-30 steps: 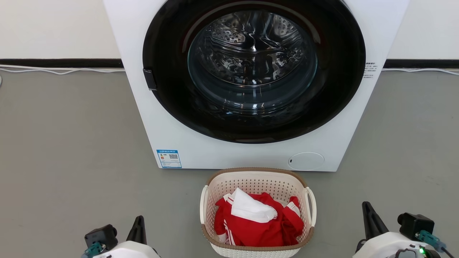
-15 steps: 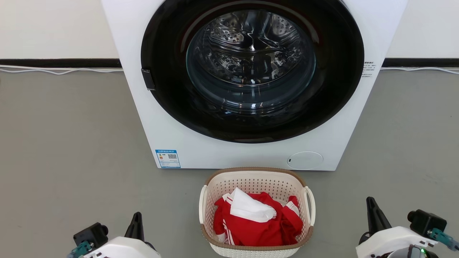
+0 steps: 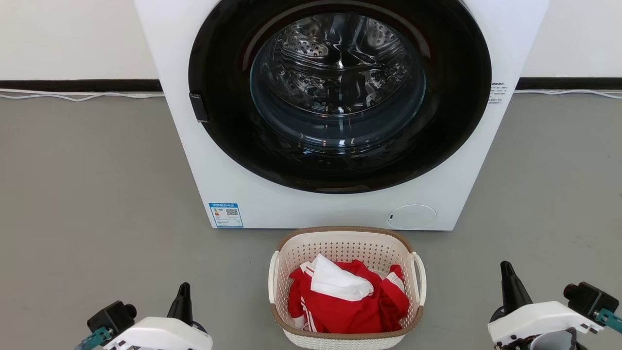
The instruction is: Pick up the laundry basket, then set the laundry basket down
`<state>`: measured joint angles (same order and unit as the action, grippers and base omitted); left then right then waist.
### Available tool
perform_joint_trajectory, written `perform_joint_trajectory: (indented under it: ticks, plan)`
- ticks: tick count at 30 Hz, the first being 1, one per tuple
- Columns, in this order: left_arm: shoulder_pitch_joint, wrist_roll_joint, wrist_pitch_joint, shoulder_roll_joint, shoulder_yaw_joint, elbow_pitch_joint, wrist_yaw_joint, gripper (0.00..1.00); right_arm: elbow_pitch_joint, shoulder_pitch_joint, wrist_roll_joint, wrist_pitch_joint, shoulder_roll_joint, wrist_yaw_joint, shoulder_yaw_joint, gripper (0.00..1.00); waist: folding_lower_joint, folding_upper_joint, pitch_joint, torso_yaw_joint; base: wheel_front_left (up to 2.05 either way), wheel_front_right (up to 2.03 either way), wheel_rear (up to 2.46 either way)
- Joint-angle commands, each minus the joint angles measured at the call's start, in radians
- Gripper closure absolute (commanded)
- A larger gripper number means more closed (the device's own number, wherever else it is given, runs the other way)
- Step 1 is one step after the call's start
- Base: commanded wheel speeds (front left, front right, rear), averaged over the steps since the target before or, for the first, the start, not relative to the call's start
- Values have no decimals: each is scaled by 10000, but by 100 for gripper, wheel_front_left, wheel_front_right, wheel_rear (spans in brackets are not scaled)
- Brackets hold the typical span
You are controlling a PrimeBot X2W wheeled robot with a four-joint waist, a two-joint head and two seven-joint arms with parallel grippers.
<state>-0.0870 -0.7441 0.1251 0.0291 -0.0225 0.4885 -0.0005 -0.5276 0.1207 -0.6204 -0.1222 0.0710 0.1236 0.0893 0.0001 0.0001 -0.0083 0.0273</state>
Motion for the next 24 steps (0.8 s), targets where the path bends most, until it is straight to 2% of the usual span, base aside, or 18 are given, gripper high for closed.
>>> perform_joint_trajectory:
  ticks: [1,24]
  plan:
    - [-304,-252,-37,77,176,-328,-108,100,352,182,-295,67,56,26,-48,100,-1,-1,1,-3,0,0,0]
    - [-277,-2676,-713,116,517,-935,-453,100,1067,93,-3061,730,-20,39,39,100,-1,-1,34,-81,0,0,0]
